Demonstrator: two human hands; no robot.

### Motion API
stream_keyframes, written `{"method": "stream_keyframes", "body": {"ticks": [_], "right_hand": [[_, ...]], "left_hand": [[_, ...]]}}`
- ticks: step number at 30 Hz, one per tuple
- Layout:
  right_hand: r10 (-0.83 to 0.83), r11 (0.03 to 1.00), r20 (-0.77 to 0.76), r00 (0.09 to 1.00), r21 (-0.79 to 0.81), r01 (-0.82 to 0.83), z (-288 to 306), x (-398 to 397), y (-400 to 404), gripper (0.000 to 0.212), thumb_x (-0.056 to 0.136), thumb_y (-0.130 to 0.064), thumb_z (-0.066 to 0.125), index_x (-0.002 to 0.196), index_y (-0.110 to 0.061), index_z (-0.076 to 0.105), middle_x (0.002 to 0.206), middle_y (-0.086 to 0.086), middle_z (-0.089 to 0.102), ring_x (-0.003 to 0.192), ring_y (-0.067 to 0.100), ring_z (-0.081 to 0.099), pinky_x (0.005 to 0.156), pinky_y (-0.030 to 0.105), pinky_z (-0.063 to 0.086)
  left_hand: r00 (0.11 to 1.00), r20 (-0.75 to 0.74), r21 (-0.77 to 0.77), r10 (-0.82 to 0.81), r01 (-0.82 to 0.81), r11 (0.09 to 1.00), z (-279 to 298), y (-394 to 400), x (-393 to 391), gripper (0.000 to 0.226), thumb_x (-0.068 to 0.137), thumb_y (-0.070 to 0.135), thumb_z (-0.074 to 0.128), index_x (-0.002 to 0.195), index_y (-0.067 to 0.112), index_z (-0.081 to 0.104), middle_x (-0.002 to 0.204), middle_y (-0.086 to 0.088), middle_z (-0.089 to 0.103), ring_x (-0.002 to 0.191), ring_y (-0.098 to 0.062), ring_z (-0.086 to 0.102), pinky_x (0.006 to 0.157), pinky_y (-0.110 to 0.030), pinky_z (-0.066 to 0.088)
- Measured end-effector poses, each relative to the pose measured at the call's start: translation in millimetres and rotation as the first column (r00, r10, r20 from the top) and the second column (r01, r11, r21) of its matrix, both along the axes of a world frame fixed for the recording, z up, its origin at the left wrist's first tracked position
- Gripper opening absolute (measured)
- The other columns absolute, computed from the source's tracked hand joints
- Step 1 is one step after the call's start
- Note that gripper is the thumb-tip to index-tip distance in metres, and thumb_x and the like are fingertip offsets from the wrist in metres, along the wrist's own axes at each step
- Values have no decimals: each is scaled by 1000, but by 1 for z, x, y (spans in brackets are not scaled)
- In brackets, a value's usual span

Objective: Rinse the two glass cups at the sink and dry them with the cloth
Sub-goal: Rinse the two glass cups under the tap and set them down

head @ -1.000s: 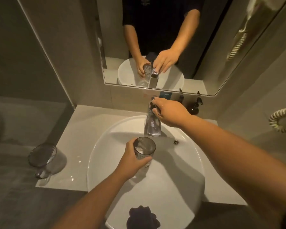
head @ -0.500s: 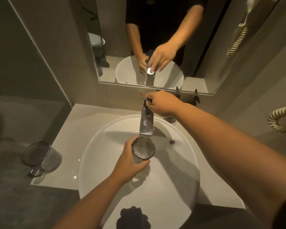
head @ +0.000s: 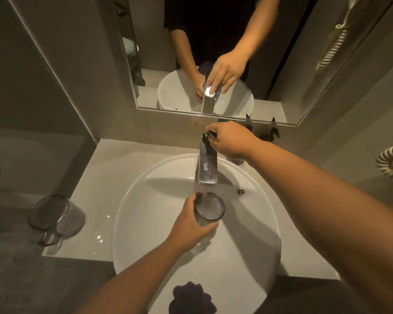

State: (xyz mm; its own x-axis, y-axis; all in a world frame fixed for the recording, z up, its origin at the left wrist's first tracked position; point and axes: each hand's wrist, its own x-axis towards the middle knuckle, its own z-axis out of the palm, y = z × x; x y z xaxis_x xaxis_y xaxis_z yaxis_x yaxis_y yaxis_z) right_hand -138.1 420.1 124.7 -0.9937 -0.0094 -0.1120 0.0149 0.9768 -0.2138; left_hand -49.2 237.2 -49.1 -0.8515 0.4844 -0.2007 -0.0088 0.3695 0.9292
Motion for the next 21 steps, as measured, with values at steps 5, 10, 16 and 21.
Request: {"method": "stream_keyframes", "body": {"ticks": [5, 10, 16, 21], "right_hand": [[-14, 1000, -7, 1000, -15, 14, -2, -2, 0, 26, 91, -24, 49, 112, -13, 61, 103, 12, 68, 89, 30, 62, 79, 50, 55], [-21, 998, -11, 1000, -53, 20, 0, 2, 0, 33, 94, -23, 49, 126, -17, 59, 117, 8, 67, 98, 28, 61, 85, 48, 54], [-33, 997, -15, 999, -67, 31, 1, 7, -3, 37, 95, -19, 50, 131, -14, 55, 127, 11, 63, 107, 31, 60, 90, 49, 52], [-42, 994, 5, 999, -97, 42, 2, 8, -4, 44, 95, -19, 52, 139, -16, 48, 137, 11, 56, 117, 30, 56, 97, 46, 48]], "left_hand": [[999, 38, 41, 7, -8, 999, 0, -4, -21, 85, 70, 37, 84, 139, 32, 36, 132, 16, 53, 120, 0, 53, 100, -21, 43], [914, 401, 170, 59, -138, 976, -1, 5, -26, 49, 76, 32, 78, 118, 30, 53, 123, -6, 65, 105, -16, 68, 84, -33, 58], [721, 689, 251, 74, -333, 909, 3, 18, -27, 63, 70, 36, 72, 126, 10, 60, 120, -27, 68, 104, -41, 68, 94, -67, 51], [615, 787, 253, 58, -407, 878, 10, 21, -22, 34, 98, 43, 54, 114, 17, 66, 104, -16, 74, 91, -34, 70, 89, -58, 54]]}}
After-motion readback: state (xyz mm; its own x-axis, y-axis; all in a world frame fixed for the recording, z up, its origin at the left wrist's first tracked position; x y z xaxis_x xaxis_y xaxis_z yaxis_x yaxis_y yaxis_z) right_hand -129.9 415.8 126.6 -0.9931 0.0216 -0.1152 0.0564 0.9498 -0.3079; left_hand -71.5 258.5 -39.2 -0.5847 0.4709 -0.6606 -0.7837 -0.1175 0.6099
